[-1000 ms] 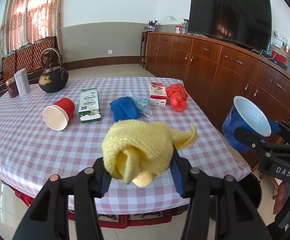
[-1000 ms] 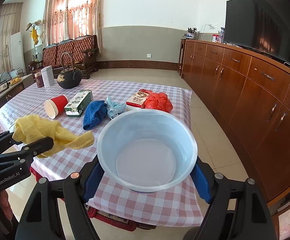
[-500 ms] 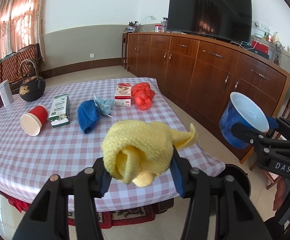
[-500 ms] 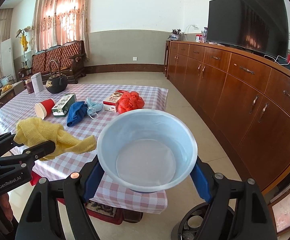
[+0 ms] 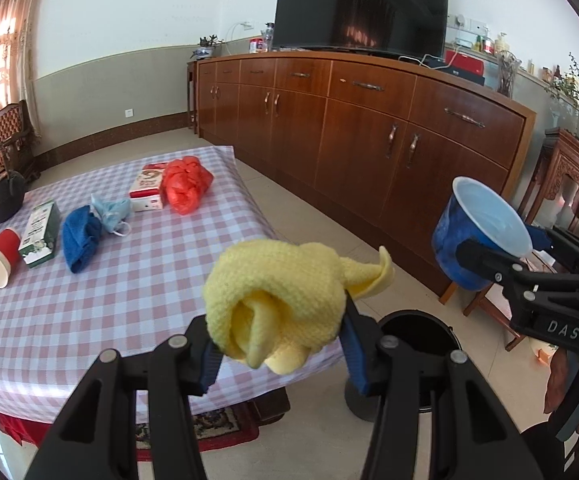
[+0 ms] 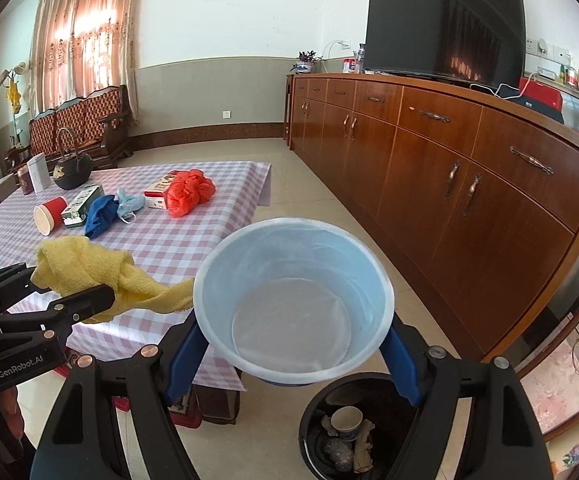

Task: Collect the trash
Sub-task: 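Carry the blue bowl and yellow cloth in both tools over the black bin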

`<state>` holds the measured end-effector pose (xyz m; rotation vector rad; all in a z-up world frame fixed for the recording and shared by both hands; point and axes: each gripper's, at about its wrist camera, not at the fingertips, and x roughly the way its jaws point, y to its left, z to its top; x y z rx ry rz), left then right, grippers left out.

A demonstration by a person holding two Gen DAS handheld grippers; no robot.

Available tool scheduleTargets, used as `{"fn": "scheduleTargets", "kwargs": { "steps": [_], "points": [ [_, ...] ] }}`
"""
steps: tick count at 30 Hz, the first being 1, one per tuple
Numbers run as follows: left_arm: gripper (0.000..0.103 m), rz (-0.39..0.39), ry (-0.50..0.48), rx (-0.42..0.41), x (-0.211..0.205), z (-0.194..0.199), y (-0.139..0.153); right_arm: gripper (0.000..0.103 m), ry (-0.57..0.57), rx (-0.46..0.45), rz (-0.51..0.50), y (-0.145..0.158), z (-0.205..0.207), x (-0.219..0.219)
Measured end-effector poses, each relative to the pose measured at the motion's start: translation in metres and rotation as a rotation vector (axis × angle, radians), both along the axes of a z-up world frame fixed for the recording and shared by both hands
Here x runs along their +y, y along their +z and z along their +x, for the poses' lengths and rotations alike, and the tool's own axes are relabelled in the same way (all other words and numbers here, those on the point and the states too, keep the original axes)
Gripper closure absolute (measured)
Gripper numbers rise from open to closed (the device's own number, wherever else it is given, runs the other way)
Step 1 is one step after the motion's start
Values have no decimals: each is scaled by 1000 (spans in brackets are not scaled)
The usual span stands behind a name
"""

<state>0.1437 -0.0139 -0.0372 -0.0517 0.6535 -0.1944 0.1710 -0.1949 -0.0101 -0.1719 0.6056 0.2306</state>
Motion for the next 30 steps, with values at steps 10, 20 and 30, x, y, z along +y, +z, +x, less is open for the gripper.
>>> {"fn": "scheduleTargets", "kwargs": {
  "steps": [10,20,30],
  "points": [
    [51,17,-115,39,-61,6,-15,23,-91,45,-22,-23,-9,-79],
    [51,26,-205,115,-122,17,-47,23,-143,112,-18,-62,-9,-138],
    [51,31,-270,219,-175,29,-86,23,-99,193,-34,-108,0,-175]
  ]
}}
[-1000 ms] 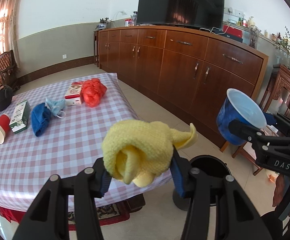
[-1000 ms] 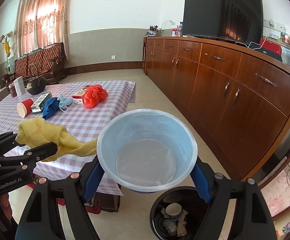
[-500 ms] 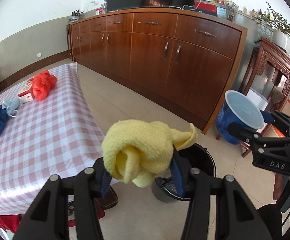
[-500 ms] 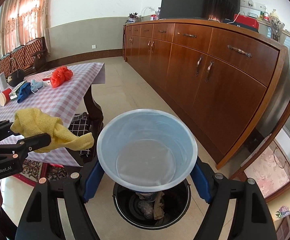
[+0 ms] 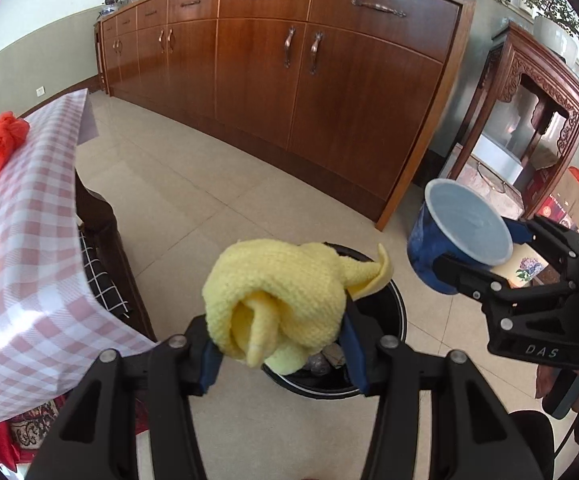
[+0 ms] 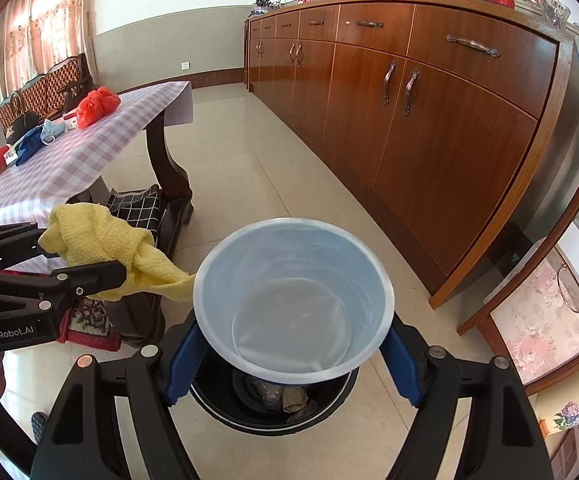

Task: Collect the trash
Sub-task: 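Carry the blue bowl and yellow cloth in both tools over the black bin, then open both tools to drop the bowl and cloth into the bin, then move both empty tools back toward the table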

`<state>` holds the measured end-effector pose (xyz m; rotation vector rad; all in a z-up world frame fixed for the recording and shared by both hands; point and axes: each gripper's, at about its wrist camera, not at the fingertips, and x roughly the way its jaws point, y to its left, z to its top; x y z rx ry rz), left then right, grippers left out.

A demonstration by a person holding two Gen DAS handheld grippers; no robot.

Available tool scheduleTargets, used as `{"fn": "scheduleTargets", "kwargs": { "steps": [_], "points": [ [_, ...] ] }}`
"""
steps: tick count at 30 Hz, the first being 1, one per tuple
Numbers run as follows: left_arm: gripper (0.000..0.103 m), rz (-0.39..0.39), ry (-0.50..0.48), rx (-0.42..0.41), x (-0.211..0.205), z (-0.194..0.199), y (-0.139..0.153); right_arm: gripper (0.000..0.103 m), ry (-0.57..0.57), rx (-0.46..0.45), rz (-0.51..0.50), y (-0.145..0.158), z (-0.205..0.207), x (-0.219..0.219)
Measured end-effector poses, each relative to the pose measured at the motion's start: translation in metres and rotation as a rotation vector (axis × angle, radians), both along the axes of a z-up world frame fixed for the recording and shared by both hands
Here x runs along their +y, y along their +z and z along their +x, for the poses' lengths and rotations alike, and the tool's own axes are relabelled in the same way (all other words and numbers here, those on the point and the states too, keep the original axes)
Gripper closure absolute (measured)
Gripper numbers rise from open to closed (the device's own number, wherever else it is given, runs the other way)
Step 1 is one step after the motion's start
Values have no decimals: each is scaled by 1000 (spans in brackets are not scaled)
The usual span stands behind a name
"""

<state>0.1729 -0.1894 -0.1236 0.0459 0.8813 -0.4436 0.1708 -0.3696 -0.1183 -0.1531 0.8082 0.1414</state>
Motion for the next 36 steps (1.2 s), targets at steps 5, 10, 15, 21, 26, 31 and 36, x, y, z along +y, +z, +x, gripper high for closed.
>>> {"fn": "scheduleTargets", "kwargs": {
  "steps": [5,10,15,21,26,31,36],
  "points": [
    [51,26,-6,81,-21,10,-37,23,59,78,9,-39,16,-17],
    [49,28,3,165,-35,26,-74,22,147,210,10,-92,37,-22],
    [12,57,87,245,-33,36,-110,4,78,287,-19,-146,55,-38],
    [2,163,111,172,-29,23,-97,0,-74,244,49,-145,45,-63],
    [1,165,151,92,-28,8,-66,0,-120,180,68,-123,40,-57],
    [1,139,169,47,-24,-10,-34,0,-117,116,80,-90,36,-45],
    [1,118,174,2,-8,-29,-3,0,-96,58,78,-55,24,-25]
  ]
}}
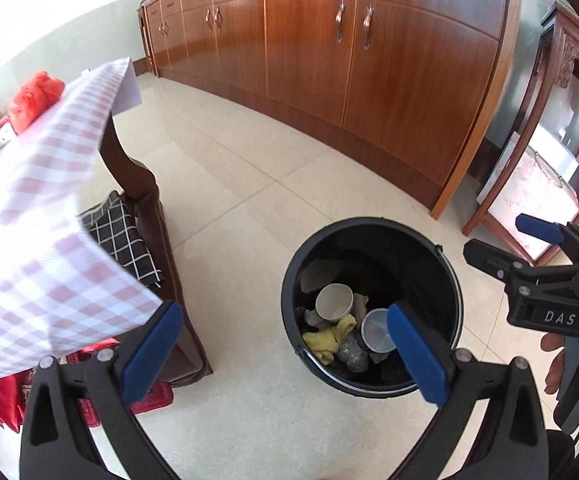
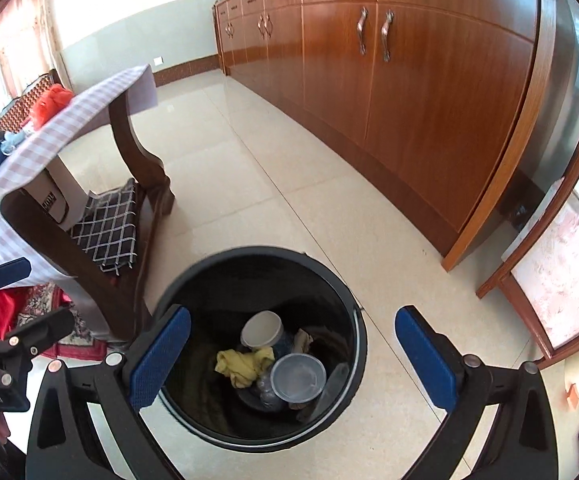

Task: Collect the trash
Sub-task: 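Move both empty tools back toward the table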

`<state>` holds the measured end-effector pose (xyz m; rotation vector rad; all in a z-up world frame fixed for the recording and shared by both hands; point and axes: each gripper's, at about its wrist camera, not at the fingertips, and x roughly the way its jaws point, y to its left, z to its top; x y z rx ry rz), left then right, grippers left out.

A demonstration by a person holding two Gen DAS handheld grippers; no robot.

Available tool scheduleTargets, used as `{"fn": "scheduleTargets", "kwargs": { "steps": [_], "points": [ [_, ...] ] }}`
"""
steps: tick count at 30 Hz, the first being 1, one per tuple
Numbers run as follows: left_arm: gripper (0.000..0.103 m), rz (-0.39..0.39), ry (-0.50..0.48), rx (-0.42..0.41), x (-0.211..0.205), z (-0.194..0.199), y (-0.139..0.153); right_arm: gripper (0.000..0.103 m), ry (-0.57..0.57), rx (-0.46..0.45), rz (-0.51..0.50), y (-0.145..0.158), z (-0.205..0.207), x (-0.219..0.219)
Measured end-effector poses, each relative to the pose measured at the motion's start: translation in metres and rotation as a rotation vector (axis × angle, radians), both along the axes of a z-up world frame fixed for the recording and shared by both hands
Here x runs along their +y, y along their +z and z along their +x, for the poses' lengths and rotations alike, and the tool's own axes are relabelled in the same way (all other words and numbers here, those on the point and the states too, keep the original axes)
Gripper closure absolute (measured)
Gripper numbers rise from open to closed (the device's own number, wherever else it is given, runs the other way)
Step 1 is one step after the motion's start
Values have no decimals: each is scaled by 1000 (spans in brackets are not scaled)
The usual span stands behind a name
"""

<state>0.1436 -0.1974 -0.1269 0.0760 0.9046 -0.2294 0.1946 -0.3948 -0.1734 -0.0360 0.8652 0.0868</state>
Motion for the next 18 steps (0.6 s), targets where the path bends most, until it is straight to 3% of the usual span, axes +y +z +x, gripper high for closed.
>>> {"fn": "scheduleTargets", "kwargs": {
  "steps": [5,18],
  "points": [
    [1,15,31,-4,32,-5,18,0,24,-56,7,31,-12,28],
    [1,11,134,-128,129,-25,62,0,137,-171,12,94,-26,130]
  ]
}}
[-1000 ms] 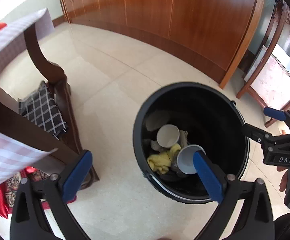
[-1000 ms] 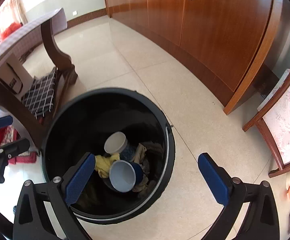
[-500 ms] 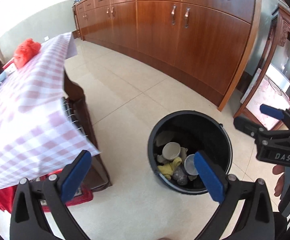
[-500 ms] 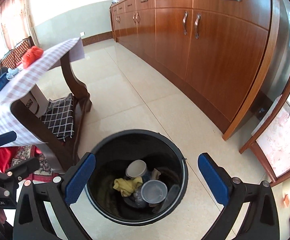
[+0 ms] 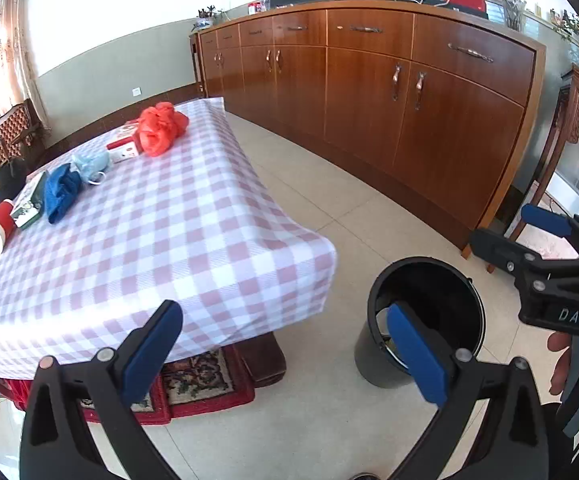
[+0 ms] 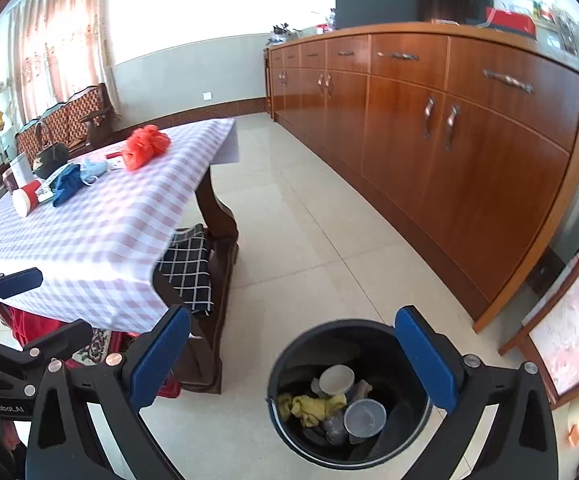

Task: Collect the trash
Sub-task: 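Move both empty tools back toward the table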

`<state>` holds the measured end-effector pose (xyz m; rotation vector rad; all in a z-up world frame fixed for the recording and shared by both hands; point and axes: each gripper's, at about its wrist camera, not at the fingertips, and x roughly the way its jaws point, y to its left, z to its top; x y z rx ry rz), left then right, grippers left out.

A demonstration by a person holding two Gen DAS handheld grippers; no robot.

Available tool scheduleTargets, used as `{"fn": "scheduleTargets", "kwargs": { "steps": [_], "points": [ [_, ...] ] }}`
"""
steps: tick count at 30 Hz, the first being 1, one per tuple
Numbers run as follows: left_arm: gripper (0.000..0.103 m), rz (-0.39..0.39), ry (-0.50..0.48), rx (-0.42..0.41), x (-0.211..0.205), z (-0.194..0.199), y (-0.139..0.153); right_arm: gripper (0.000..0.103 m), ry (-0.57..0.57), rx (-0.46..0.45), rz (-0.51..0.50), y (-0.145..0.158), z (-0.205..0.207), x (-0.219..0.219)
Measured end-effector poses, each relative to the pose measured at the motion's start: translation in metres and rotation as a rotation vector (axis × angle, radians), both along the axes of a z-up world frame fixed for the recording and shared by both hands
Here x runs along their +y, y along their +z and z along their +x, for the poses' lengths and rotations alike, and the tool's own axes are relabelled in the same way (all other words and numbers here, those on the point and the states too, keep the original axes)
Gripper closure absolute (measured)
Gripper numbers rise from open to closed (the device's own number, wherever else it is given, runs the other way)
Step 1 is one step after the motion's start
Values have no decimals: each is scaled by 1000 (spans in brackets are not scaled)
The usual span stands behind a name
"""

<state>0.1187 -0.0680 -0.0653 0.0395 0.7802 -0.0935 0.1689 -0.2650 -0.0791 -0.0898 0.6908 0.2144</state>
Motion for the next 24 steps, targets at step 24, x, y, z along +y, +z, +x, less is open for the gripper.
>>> {"fn": "scheduleTargets", "kwargs": {
  "steps": [24],
  "points": [
    [1,-8,326,-149,201,-32,27,0,208,-76,4,44,23,223]
  ]
}}
